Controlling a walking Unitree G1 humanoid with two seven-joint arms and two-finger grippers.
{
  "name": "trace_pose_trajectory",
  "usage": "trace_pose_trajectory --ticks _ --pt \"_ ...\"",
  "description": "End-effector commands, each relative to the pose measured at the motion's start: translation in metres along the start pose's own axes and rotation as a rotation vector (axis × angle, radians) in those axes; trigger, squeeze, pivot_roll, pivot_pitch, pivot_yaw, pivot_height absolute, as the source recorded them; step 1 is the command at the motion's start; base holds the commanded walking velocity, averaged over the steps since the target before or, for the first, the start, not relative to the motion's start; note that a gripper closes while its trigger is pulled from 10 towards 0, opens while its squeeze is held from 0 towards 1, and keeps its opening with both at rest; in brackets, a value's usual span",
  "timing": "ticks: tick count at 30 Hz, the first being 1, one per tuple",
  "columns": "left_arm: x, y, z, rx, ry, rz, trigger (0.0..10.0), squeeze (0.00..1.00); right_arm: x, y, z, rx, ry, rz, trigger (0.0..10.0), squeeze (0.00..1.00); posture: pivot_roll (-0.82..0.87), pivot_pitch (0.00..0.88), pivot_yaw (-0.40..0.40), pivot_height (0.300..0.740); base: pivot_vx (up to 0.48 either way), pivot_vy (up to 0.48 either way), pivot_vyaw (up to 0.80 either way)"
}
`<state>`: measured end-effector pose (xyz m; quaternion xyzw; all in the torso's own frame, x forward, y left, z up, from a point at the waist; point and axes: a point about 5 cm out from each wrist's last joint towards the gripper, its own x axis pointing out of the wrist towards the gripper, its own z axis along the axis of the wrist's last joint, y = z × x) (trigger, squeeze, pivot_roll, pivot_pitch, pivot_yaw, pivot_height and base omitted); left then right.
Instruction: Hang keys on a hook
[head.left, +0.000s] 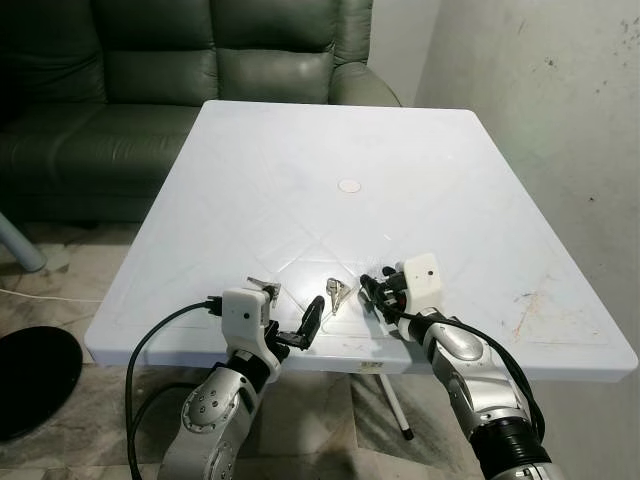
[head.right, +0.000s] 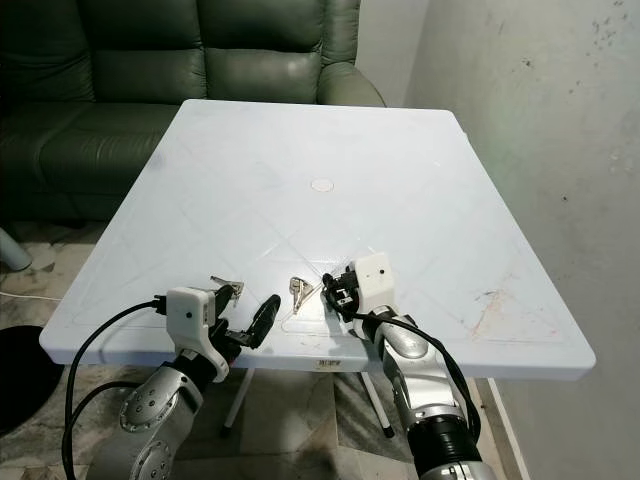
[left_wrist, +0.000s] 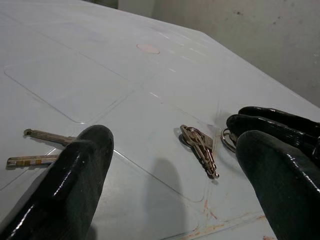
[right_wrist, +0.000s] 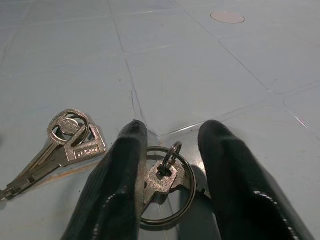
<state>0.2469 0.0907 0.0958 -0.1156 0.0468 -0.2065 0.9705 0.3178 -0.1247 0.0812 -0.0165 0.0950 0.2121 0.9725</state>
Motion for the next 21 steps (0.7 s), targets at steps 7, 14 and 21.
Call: trace_pose_trajectory --ticks 7,14,21 --pt "0.0010 -0.0019 0.0052 0.010 -0.011 0.003 10.0 0.00 -0.0025 -0.0019 0.0023 -0.025 0.001 -0.017 0.0 0.00 0.02 0.057 -0.056 0.740 0.000 0.000 0.00" --pt "0.0013 -0.0025 0.0064 0.008 -0.015 0.003 10.0 0.00 -0.0029 0.0012 0.0022 -0.029 0.008 -0.010 0.0 0.00 0.02 0.057 -0.058 0.740 0.000 0.000 0.00" --pt "0.0022 -0.0033 0.0076 0.008 -0.020 0.004 10.0 0.00 -0.0031 0.0026 0.0041 -0.058 0.016 0.007 9.1 0.00 0.02 0.055 -0.059 0.740 0.000 0.000 0.00"
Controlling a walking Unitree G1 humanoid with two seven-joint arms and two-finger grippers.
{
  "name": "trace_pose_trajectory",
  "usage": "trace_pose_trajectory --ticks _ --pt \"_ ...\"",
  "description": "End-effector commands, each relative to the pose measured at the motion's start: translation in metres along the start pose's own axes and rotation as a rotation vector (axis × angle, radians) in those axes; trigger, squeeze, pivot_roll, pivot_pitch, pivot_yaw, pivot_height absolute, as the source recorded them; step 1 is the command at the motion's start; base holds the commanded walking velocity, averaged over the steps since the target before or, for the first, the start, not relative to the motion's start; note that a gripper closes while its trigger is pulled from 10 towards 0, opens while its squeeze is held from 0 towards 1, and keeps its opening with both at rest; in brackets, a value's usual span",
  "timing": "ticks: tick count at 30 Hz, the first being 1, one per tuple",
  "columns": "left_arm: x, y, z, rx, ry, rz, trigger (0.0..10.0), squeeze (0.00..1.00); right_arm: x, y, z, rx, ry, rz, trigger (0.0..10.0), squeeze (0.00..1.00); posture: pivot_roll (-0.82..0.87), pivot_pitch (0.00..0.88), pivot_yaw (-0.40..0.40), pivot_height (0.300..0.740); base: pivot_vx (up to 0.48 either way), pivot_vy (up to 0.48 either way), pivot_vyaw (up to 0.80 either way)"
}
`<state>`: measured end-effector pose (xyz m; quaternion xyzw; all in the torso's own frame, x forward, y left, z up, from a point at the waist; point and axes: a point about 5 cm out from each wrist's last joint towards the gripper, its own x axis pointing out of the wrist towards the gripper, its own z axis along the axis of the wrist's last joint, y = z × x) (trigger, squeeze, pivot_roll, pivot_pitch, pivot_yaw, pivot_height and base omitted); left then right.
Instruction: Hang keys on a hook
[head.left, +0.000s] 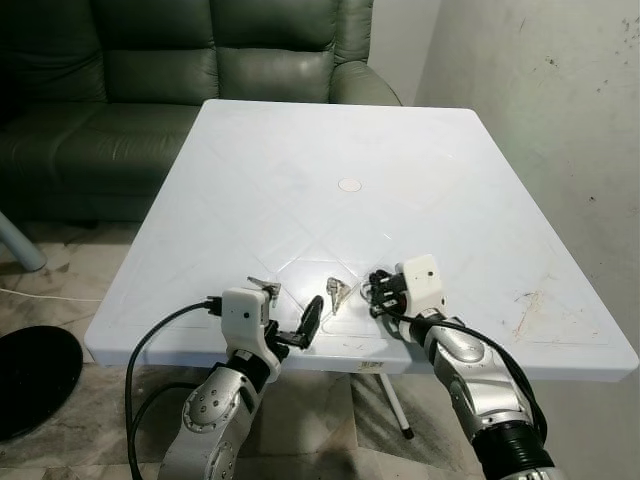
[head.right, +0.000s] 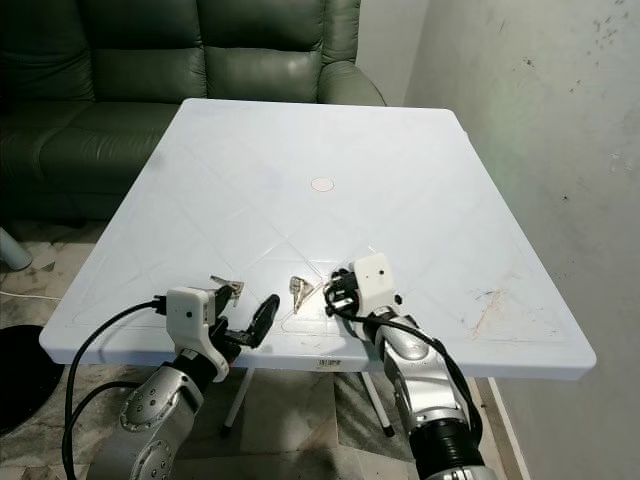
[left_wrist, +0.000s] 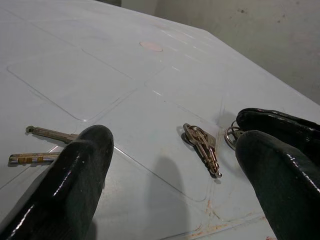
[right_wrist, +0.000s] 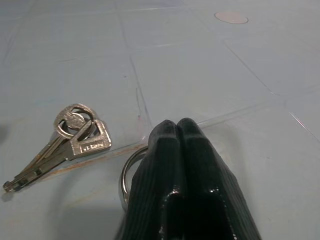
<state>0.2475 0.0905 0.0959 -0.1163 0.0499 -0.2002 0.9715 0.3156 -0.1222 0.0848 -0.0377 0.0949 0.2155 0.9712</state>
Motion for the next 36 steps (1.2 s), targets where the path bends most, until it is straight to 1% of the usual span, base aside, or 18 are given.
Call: trace_pose_trajectory --ticks 1,2,3,5,6,7,10,11,18,22,24,26,29,33,34,35,36 --pt "0.0016 -0.0034 0.0075 0.011 -0.024 -0.009 10.0 0.00 -0.0012 -0.0002 0.0006 -0.019 0.011 0.012 10.0 0.00 0.02 0.055 -0.059 0.740 0.000 0.000 0.00" --pt "0.0017 -0.0034 0.0075 0.010 -0.025 -0.009 10.0 0.00 -0.0010 0.0003 0.0004 -0.024 0.017 0.016 10.0 0.00 0.02 0.055 -0.060 0.740 0.000 0.000 0.00" --pt "0.0018 -0.0032 0.0075 0.011 -0.025 -0.008 10.0 0.00 -0.0008 0.0014 0.0021 -0.042 -0.001 0.028 10.0 0.00 0.02 0.055 -0.060 0.740 0.000 0.000 0.00" --pt "0.0018 -0.0031 0.0076 0.011 -0.026 -0.007 10.0 0.00 -0.0009 0.0023 0.0015 -0.011 -0.005 0.039 10.0 0.00 0.02 0.055 -0.060 0.740 0.000 0.000 0.00" --pt "0.0018 -0.0030 0.0077 0.011 -0.027 -0.007 10.0 0.00 -0.0004 0.0002 0.0024 -0.012 -0.008 0.012 10.0 1.00 0.02 0.055 -0.060 0.740 0.000 0.000 0.00" --pt "0.0018 -0.0030 0.0078 0.012 -0.027 -0.006 10.0 0.00 0.0000 -0.0014 0.0030 -0.015 -0.010 -0.010 10.0 1.00 0.02 0.055 -0.060 0.740 0.000 0.000 0.00" --pt "0.0018 -0.0029 0.0077 0.011 -0.028 -0.006 10.0 0.00 0.0010 -0.0024 0.0029 -0.032 0.002 -0.019 10.0 1.00 0.02 0.051 -0.060 0.740 0.000 0.000 0.00" --pt "0.0019 -0.0030 0.0077 0.011 -0.028 -0.006 10.0 0.00 0.0013 -0.0012 0.0029 -0.041 0.009 -0.004 10.0 0.00 0.02 0.051 -0.060 0.740 0.000 0.000 0.00" --pt "0.0025 -0.0031 0.0088 0.012 -0.032 -0.008 10.0 0.00 0.0014 0.0032 0.0029 -0.061 0.016 0.029 10.0 0.00 0.02 0.045 -0.060 0.740 0.000 0.000 0.00" --pt "0.0027 -0.0031 0.0094 0.011 -0.035 -0.008 10.0 0.00 0.0010 0.0035 0.0004 -0.095 0.037 0.016 10.0 0.00 0.02 0.045 -0.060 0.740 0.000 0.000 0.00" --pt "0.0028 -0.0032 0.0091 0.010 -0.035 -0.007 10.0 0.00 0.0007 0.0034 -0.0021 -0.094 0.055 0.010 10.0 0.00 0.02 0.037 -0.062 0.740 0.000 0.000 0.00" --pt "0.0029 -0.0033 0.0091 0.011 -0.036 -0.009 10.0 0.00 0.0011 0.0028 -0.0025 -0.122 0.062 -0.005 10.0 0.00 0.02 0.037 -0.062 0.740 0.000 0.000 0.00" --pt "0.0029 -0.0035 0.0090 0.010 -0.036 -0.010 10.0 0.00 0.0017 0.0029 -0.0031 -0.121 0.064 -0.011 10.0 0.00 0.02 0.035 -0.062 0.740 0.000 0.000 0.00" --pt "0.0033 -0.0044 0.0090 0.009 -0.035 -0.014 10.0 0.00 0.0028 0.0016 -0.0030 -0.141 0.069 -0.049 10.0 0.00 0.02 0.030 -0.061 0.740 0.000 0.000 0.00" --pt "0.0034 -0.0044 0.0090 0.010 -0.034 -0.015 10.0 0.00 0.0028 0.0016 -0.0029 -0.140 0.068 -0.055 7.5 0.00 0.02 0.030 -0.061 0.740 0.000 0.000 0.00" --pt "0.0035 -0.0044 0.0091 0.010 -0.035 -0.015 10.0 0.00 0.0027 0.0016 -0.0028 -0.141 0.068 -0.057 5.9 0.00 0.02 0.030 -0.061 0.740 0.000 0.000 0.00" --pt "0.0035 -0.0044 0.0092 0.010 -0.035 -0.015 10.0 0.00 0.0027 0.0015 -0.0028 -0.143 0.068 -0.058 3.9 0.00 0.02 0.030 -0.061 0.740 0.000 0.000 0.00"
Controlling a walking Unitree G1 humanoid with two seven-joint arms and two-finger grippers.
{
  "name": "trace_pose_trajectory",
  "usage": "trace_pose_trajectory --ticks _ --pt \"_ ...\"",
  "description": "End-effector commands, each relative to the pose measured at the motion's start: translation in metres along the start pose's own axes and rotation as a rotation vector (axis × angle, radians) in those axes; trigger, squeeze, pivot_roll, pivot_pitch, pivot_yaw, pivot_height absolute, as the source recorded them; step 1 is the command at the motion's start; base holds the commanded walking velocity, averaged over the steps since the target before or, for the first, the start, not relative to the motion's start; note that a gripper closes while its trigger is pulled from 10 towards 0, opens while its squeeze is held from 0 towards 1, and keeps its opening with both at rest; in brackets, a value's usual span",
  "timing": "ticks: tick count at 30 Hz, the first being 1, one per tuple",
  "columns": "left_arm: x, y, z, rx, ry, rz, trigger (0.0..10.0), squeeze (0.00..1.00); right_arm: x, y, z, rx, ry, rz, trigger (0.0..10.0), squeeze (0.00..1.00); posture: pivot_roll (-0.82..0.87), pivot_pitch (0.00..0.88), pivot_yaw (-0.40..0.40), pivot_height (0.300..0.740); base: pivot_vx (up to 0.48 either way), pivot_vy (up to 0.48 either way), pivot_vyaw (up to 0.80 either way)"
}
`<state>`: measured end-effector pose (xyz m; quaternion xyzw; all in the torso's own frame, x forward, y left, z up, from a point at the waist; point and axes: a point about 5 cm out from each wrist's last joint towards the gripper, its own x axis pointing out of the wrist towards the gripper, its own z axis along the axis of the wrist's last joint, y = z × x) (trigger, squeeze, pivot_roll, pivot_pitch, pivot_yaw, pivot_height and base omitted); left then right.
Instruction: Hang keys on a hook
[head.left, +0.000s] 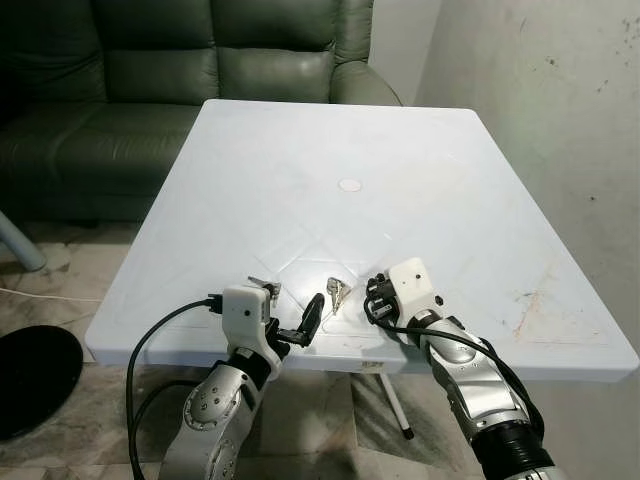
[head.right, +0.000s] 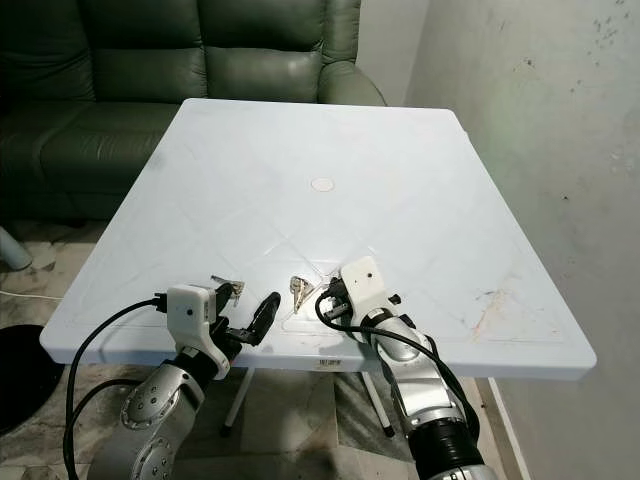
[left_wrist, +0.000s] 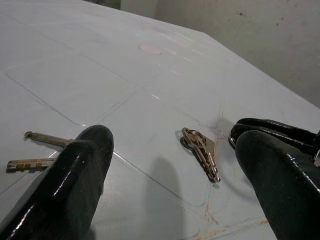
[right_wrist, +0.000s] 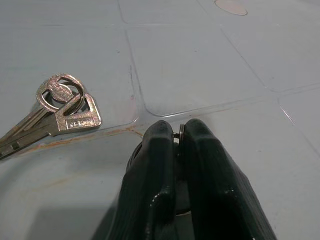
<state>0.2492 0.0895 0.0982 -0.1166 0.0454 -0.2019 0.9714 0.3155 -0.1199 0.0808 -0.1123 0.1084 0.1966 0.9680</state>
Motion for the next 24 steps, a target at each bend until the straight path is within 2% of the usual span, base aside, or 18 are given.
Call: trace_pose_trajectory --ticks 1,9,16,18,19,21,22,23,24 --pt "0.002 -0.003 0.007 0.010 -0.026 -0.009 10.0 0.00 0.001 -0.001 0.001 -0.010 0.005 -0.016 0.0 0.00 0.02 0.032 -0.061 0.740 0.000 0.000 0.00" --pt "0.002 -0.002 0.007 0.011 -0.028 -0.001 10.0 0.00 0.000 -0.003 0.003 -0.003 -0.006 -0.023 0.0 0.00 0.02 0.043 -0.063 0.740 0.000 0.000 0.00" --pt "0.003 -0.002 0.007 0.012 -0.029 0.010 10.0 0.00 0.000 -0.005 0.007 0.064 -0.026 -0.023 0.0 0.00 0.02 0.046 -0.064 0.740 0.000 0.000 0.00" --pt "0.003 -0.002 0.008 0.011 -0.030 0.013 10.0 0.00 0.000 -0.006 0.010 0.083 -0.049 -0.015 0.0 0.00 0.02 0.048 -0.064 0.740 0.000 0.000 0.00" --pt "0.003 -0.001 0.008 0.008 -0.033 0.024 10.0 0.00 0.001 -0.010 0.013 0.136 -0.061 -0.028 0.0 0.00 0.02 0.049 -0.065 0.740 0.000 0.000 0.00" --pt "0.004 0.000 0.008 0.008 -0.037 0.032 10.0 0.00 0.000 -0.012 0.015 0.151 -0.084 -0.036 0.0 0.00 0.02 0.048 -0.065 0.740 0.000 0.000 0.00" --pt "0.005 0.002 0.010 0.000 -0.045 0.047 10.0 0.00 -0.002 -0.016 0.023 0.174 -0.157 -0.045 0.0 0.00 0.02 0.049 -0.065 0.740 0.000 0.000 0.00" --pt "0.006 0.004 0.011 -0.007 -0.048 0.052 10.0 0.00 -0.003 -0.018 0.027 0.184 -0.184 -0.057 0.0 0.00 0.02 0.049 -0.065 0.740 0.000 0.000 0.00" --pt "0.007 0.005 0.013 -0.010 -0.053 0.061 10.0 0.00 -0.004 -0.021 0.030 0.199 -0.210 -0.068 1.3 0.00 0.02 0.047 -0.064 0.740 0.000 0.000 0.00"
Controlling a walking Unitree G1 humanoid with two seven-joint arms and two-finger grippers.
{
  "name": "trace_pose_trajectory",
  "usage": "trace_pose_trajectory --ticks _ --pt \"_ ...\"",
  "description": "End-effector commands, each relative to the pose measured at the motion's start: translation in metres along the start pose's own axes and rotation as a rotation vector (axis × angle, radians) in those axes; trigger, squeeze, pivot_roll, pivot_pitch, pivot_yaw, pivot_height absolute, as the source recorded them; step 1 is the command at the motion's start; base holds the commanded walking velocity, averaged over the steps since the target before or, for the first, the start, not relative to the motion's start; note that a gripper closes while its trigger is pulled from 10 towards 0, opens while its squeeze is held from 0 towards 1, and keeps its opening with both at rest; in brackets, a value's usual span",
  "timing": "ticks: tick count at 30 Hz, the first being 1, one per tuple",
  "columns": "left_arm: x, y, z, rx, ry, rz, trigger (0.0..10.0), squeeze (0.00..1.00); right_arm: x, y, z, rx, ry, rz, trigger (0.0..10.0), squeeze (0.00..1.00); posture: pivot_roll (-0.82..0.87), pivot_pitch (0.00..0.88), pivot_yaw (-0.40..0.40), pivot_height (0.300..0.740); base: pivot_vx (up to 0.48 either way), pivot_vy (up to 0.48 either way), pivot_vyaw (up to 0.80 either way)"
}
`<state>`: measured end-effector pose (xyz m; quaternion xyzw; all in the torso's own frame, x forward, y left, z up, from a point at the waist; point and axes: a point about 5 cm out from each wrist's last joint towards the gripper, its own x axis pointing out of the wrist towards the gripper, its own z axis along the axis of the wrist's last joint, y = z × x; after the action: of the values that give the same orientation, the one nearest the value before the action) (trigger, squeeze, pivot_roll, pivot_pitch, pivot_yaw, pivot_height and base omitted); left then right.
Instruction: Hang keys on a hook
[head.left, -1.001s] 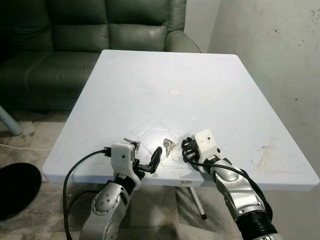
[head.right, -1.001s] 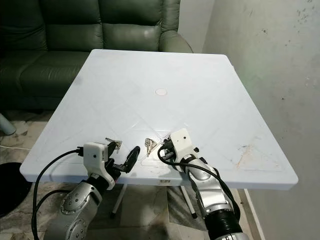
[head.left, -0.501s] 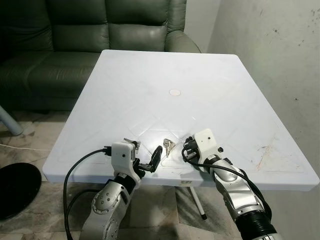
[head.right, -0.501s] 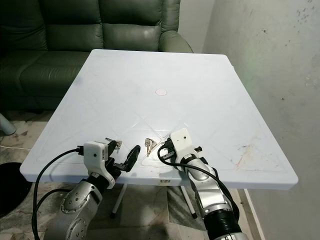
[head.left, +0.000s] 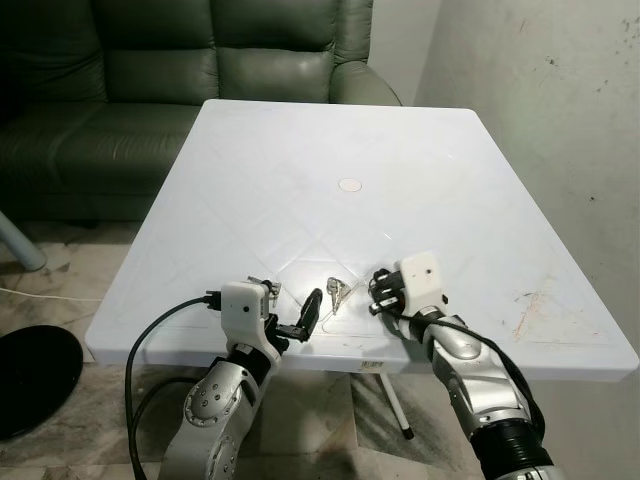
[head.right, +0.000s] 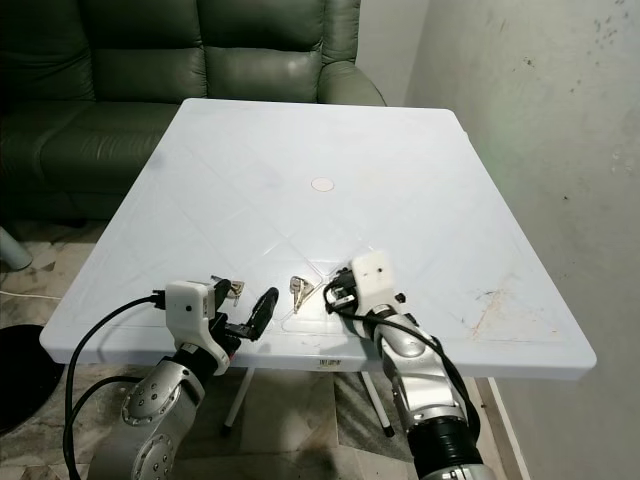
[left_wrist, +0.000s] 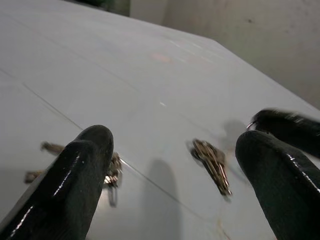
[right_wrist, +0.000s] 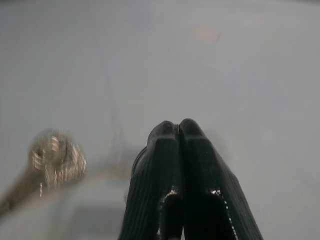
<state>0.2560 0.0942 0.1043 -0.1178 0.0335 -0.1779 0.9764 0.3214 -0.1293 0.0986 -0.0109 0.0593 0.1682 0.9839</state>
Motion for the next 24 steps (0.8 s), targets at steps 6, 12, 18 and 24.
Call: trace_pose_trajectory --ticks 6,12,18,24 --pt "0.010 0.012 0.016 0.004 -0.062 0.039 10.0 0.00 0.000 -0.015 0.038 0.080 -0.180 -0.073 3.5 0.00 0.02 0.041 -0.066 0.740 0.000 0.000 0.00" --pt "0.029 0.040 0.051 0.045 -0.151 0.059 10.0 0.00 -0.003 -0.029 0.072 0.107 -0.315 -0.112 4.2 0.00 0.03 0.036 -0.069 0.740 0.000 0.000 0.00" --pt "0.038 0.056 0.083 0.059 -0.241 0.095 10.0 0.00 -0.016 -0.036 0.094 0.072 -0.449 -0.117 10.0 0.00 0.01 0.019 -0.060 0.740 0.000 0.000 0.00" --pt "0.028 0.051 0.077 0.049 -0.272 0.102 10.0 0.00 -0.032 -0.026 0.080 0.074 -0.458 -0.122 10.0 0.00 0.01 0.007 -0.052 0.740 0.000 0.000 0.00"
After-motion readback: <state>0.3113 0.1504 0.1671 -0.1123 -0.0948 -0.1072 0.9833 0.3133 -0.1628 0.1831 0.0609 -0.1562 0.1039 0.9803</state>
